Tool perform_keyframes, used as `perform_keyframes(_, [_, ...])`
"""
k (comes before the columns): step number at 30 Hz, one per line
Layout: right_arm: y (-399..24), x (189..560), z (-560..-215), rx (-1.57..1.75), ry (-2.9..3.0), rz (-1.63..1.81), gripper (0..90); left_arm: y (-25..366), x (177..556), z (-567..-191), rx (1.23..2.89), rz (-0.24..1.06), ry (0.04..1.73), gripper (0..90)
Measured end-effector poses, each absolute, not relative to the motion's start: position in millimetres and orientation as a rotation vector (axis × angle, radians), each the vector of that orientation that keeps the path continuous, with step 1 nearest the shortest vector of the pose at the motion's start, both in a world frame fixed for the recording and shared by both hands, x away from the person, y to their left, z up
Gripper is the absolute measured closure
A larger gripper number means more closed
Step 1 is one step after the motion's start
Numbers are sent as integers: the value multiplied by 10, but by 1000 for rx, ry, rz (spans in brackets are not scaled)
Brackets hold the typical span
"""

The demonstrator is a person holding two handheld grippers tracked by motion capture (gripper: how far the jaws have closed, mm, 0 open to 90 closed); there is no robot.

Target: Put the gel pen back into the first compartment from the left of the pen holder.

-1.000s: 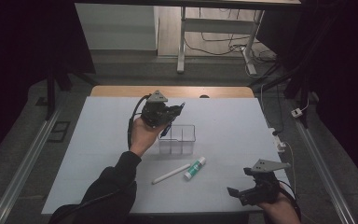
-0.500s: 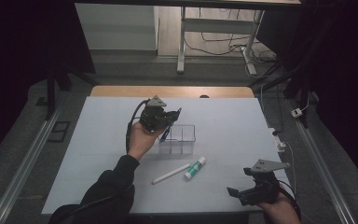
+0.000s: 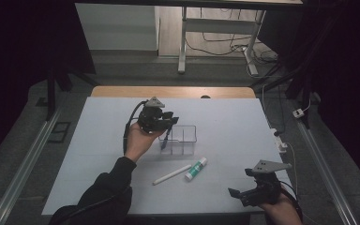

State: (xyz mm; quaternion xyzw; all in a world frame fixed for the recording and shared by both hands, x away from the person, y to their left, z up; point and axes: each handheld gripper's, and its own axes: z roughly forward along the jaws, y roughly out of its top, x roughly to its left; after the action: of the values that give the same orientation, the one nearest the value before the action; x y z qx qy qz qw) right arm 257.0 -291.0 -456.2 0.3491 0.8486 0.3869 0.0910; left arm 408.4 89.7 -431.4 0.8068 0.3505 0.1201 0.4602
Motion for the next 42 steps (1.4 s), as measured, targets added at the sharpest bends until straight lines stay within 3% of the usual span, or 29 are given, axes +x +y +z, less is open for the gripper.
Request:
perform_keyframes(8, [-2908,2573,-4565,1036,2522,1150,0,1016,4008,-4280,2003,294,818,492])
perform_keyframes(25, [-2904,2572,-4565,1036,2521,1145,0,1188,3781,-4254,2029,215,843,117])
perform_keyframes(34, [-2904,2572,-4565,1037,2520,1144,0,1275,3652,-4284,2019,171,849,14])
perform_keyframes(42, [-2904,2569,-4564,1035,2519,1148,0,1298,3567,-4314,2070,128,816,1])
